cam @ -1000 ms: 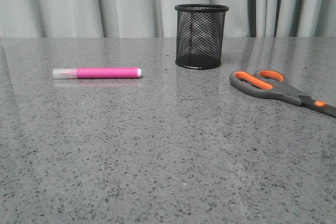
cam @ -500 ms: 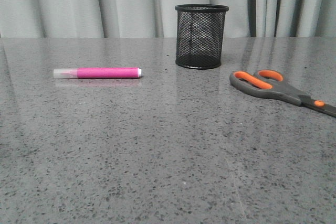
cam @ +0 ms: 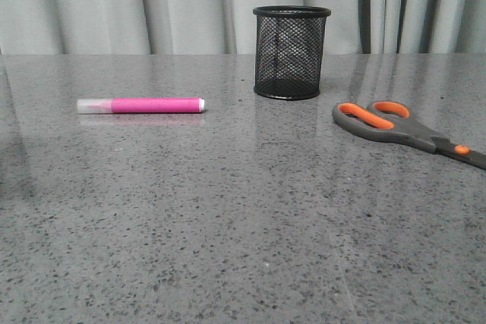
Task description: Put pen and scissors into bin
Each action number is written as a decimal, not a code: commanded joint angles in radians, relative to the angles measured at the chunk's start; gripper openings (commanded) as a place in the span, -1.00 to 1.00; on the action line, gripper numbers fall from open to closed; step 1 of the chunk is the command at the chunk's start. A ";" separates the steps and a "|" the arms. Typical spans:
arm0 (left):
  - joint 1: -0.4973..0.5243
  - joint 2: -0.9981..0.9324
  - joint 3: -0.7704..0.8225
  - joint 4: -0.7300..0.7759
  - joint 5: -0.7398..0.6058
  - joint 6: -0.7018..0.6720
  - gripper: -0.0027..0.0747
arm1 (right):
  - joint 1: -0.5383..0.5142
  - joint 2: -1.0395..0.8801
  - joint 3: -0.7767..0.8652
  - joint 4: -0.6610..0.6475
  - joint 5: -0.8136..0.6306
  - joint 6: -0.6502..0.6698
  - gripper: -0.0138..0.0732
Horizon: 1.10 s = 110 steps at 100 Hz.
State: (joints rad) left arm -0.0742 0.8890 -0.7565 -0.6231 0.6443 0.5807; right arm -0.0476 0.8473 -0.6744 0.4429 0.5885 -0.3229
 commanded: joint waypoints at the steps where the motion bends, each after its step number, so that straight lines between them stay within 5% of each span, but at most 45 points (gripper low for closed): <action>1: 0.003 0.042 -0.064 -0.123 -0.007 0.119 0.06 | 0.003 -0.001 -0.033 0.008 -0.046 -0.017 0.29; 17: 0.003 0.178 -0.162 -0.223 0.104 0.348 0.04 | 0.003 -0.001 -0.033 0.008 -0.037 -0.026 0.29; 55: -0.125 0.619 -0.485 -0.182 0.315 0.893 0.04 | 0.003 -0.001 -0.033 0.008 0.004 -0.051 0.29; 110: -0.164 0.939 -0.708 -0.098 0.393 1.017 0.04 | 0.003 -0.001 -0.033 0.008 0.020 -0.051 0.29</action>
State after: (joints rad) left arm -0.2321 1.8609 -1.4316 -0.6807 1.0498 1.5895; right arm -0.0435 0.8473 -0.6744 0.4422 0.6480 -0.3650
